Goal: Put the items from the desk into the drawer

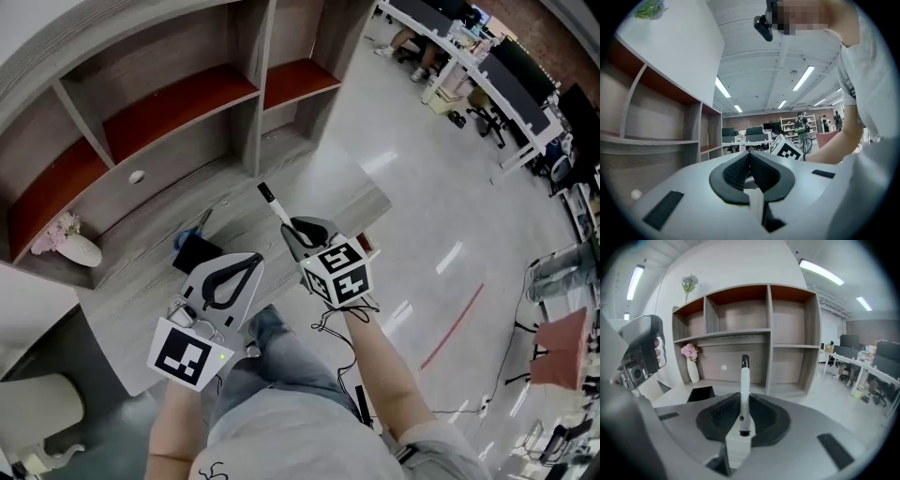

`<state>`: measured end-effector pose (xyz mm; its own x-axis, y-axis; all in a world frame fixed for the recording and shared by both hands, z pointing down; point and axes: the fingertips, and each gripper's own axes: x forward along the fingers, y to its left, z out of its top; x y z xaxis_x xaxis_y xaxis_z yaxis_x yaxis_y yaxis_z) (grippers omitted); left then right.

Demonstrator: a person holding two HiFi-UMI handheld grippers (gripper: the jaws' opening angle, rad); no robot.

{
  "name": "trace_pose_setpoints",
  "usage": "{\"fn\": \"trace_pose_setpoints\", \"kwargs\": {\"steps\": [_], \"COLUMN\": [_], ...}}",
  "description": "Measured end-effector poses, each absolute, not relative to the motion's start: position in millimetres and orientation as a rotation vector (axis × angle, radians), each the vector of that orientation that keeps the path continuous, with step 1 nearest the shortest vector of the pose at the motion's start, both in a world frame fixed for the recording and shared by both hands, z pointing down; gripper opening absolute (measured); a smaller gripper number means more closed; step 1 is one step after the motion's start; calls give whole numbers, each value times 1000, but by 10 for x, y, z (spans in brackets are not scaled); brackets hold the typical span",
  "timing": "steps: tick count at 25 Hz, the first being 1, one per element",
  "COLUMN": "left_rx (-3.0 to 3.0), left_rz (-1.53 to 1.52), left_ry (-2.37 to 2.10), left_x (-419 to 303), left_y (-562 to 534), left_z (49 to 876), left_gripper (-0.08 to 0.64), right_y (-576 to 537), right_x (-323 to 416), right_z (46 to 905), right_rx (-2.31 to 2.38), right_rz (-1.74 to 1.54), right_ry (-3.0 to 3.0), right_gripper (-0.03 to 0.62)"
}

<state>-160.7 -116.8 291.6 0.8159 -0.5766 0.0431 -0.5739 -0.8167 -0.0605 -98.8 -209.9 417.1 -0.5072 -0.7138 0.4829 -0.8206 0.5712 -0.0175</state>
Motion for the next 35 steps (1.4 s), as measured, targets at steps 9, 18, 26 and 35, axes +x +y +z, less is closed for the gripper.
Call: {"fn": "trace_pose_setpoints", "kwargs": {"steps": [9,18,26,35], "left_rx": [-2988,-2986,-2989,-2980], "left_rz": [-71,-74,-52,-44], "left_ry": [815,765,775,862], "left_x": [-1444,-1198,-694,-35], "left_y": [-848,-795,-761,-744], "left_z": [2887,2901,2998,2924], "left_gripper": [5,5,5,5], "right_y": [-1661,-1499,-1366,-1347], "right_x": [-750,-403,69,650], "right_z": [4043,4043,4187,4156], "right_rx": [1350,1405,1371,1258], "right_rz": [350,343,327,279], "right_ry": [-2355,-2338,-2353,-2396], "right_gripper": [72,72,72,72]}}
